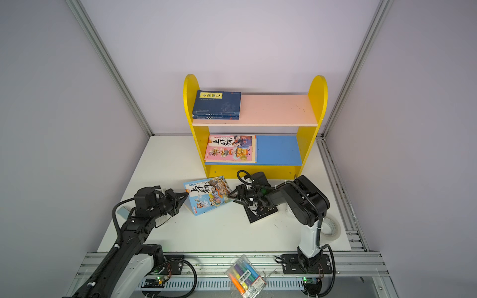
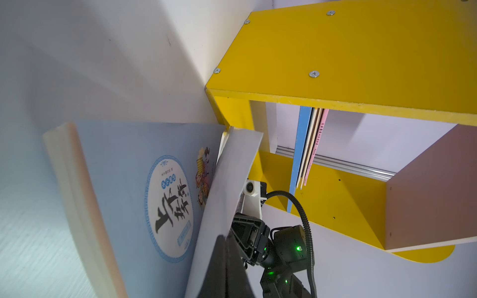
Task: Stacking books/files
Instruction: Pick up the book from the center of the table.
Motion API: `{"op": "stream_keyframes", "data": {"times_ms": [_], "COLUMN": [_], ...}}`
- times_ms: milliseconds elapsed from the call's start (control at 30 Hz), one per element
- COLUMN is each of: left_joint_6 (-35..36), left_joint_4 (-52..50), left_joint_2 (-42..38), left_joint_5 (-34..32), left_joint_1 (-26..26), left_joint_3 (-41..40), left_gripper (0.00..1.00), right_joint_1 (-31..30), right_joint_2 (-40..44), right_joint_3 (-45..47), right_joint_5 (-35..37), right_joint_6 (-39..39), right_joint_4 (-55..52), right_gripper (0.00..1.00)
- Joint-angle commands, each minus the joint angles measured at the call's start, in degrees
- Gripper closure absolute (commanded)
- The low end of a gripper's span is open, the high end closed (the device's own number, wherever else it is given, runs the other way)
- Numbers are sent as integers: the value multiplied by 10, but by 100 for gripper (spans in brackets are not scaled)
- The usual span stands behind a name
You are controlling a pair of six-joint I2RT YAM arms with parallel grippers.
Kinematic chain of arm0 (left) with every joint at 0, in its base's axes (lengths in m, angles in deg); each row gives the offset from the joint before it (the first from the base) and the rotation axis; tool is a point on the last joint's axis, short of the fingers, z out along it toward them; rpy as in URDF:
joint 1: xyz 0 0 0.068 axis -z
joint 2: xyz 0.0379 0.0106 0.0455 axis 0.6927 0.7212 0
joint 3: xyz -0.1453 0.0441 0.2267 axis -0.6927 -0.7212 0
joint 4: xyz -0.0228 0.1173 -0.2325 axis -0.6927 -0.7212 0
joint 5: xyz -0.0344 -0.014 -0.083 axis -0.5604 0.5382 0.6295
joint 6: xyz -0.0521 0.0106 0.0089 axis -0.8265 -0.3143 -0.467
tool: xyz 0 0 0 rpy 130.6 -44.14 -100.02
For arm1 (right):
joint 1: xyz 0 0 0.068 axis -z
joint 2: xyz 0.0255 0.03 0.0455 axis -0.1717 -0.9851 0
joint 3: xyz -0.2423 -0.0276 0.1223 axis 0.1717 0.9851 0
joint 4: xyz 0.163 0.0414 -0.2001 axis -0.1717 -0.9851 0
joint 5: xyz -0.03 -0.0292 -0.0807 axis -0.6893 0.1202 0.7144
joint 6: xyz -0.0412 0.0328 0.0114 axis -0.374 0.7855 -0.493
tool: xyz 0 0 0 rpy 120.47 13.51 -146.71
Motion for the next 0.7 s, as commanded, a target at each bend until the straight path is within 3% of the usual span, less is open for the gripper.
{"op": "stream_keyframes", "data": {"times_ms": [0, 233, 433, 667], "left_joint_6": [3, 16, 35, 61], "left_joint_4": [-4, -25, -34, -50], "left_joint_2": [-10, -28, -30, -29], "left_joint_5": [15, 16, -5, -31], "left_joint_1": [-2, -4, -4, -3], "left_joint_3": [-10, -41, -65, -79], "left_gripper": [100, 100, 100, 100], "right_joint_1": [8, 10, 10, 9], "right_joint_2": [-6, -7, -11, -6], "right_joint_3": [-13, -52, -60, -48], "right_joint_5": [55, 56, 44, 27], "right_joint_6": [-12, -62, -86, -91], "right_joint_4": [-60, -139, -154, -92], "right_gripper": [44, 50, 63, 86]}}
